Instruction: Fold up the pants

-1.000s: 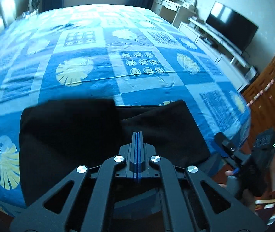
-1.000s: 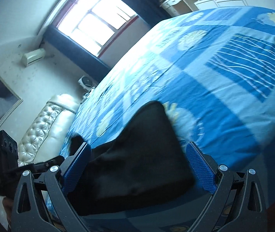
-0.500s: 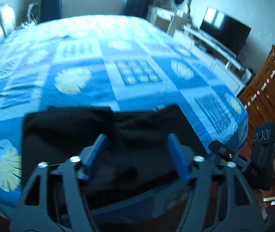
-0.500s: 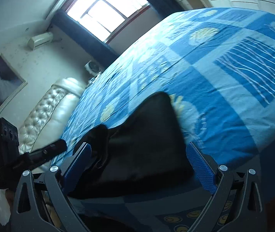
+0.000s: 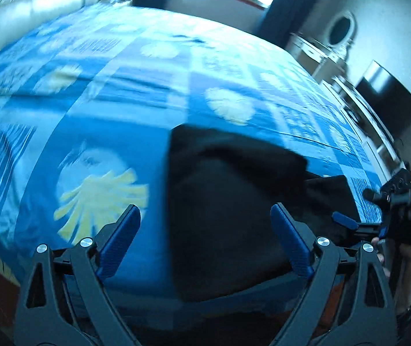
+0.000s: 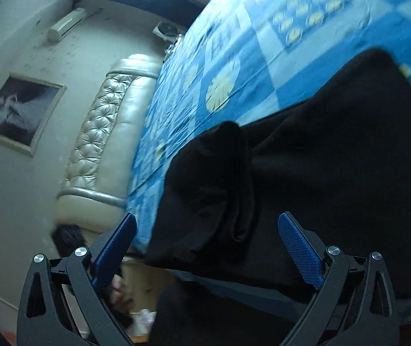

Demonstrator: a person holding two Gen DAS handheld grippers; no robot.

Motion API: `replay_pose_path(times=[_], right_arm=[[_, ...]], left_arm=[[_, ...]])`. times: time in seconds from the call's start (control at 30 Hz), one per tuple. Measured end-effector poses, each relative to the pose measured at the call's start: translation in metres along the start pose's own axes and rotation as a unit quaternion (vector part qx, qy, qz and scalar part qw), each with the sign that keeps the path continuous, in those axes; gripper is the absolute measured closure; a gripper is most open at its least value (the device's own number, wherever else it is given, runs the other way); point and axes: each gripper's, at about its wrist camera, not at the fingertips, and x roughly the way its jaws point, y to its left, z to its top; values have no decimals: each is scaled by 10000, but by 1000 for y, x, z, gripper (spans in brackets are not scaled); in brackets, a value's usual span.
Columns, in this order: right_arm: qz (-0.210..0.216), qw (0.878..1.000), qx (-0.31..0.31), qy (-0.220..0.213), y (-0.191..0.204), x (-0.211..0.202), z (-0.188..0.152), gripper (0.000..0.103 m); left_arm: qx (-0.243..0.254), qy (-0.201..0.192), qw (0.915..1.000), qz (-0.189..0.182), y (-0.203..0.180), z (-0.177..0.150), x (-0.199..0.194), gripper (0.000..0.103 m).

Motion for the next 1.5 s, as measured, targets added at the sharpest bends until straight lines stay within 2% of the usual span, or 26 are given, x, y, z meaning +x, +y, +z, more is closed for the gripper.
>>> replay_pose_path(times=[0.13,0.23,0.37,0.5,0.57,0.7,0.73,0.77,0.83,0.87,0.97,1.07,1.27,1.37,1.5], right_arm=[[-187,9991,200,322,1,30,10,5],[-563,9964,293,564,4,47,12,5],[-482,9953,507,672,2,55,9,5],[-598,9962,237,579,4,58,2,5],[-682,9953,174,664,8,59,2,5],[-540,9935,91,995,23,76,2,6],[-538,9929,14,1059,26,81,1,14],[-569,9919,-40,1136,27,86,-1,51],[-739,9889,-6,1292,24,95,-4,78],[-787,9885,-43,1288,23,96,-4,82],[-803,9906,-185,1094,29,86,-4,88],[-726,9928,-508,801,47,67,-2,90],[-659,9924,-1035,91,75,-1,8,91],[-812,9909,-1061,-166,66,-36,14,91],[-1124,9895,-831,-371,38,-62,18,91]], left_arm=[[-300,98,9995,25,28,-6,5,12],[-453,173,9988,9,43,-10,10,12],[-475,234,9986,-26,51,-12,15,12],[-519,306,9981,-108,54,-14,22,12],[-529,394,9977,-152,53,-13,26,12],[-423,346,9983,-192,48,-12,24,12],[-387,336,9985,-179,47,-11,23,12],[-362,330,9987,-165,47,-12,22,12],[-370,333,9986,-174,47,-13,21,12],[-390,340,9985,-172,48,-14,21,12],[-416,345,9984,-178,50,-14,20,12],[-423,280,9985,-209,50,-14,16,12],[-223,210,9986,-441,27,-12,8,12],[-7,244,9980,-585,4,-13,10,12],[288,261,9972,-639,-24,-15,18,12]])
